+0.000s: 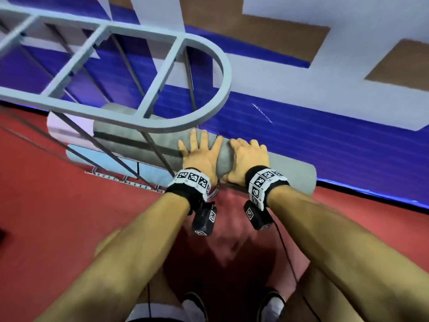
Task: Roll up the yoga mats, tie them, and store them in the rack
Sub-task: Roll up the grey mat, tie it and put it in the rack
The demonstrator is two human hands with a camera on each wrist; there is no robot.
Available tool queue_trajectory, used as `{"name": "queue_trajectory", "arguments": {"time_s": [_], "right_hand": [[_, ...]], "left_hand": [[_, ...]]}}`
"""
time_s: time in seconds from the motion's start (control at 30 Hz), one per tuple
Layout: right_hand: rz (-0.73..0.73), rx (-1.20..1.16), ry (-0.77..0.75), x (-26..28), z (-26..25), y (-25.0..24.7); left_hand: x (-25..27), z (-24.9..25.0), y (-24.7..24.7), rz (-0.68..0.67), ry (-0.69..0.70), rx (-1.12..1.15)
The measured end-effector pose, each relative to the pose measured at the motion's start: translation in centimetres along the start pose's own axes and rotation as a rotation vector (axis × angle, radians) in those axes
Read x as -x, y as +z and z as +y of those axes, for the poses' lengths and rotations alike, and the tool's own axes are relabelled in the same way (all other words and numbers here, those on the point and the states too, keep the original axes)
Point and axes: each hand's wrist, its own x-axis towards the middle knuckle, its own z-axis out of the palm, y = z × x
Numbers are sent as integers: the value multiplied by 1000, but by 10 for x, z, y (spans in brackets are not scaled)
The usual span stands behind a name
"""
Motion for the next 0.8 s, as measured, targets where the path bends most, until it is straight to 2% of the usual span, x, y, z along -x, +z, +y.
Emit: {"name": "queue_trajectory", "arguments": {"time_s": [0.1,0.23,0.37,0.47,0.53,0.6,0.7,0.8], "right_hand": [[31,-36,-9,5,9,13],[9,-30,-26,21,17,16],[-82,-20,146,51,56,12],[-175,-150,306,74,101,8],[-231,-223,349,84,117,4],[-212,-199,318,85,118,4],[-128,-162,282,84,114,2],[-85,-172,262,83,116,-6]], "left_hand": [[-4,12,5,-19,25,-13],[1,3,16,30,30,2],[17,-2,28,146,25,13],[22,-7,33,190,32,28],[25,-7,34,192,29,27],[28,-6,37,208,5,56],[42,1,51,361,-102,273],[66,31,74,601,-213,743]]}}
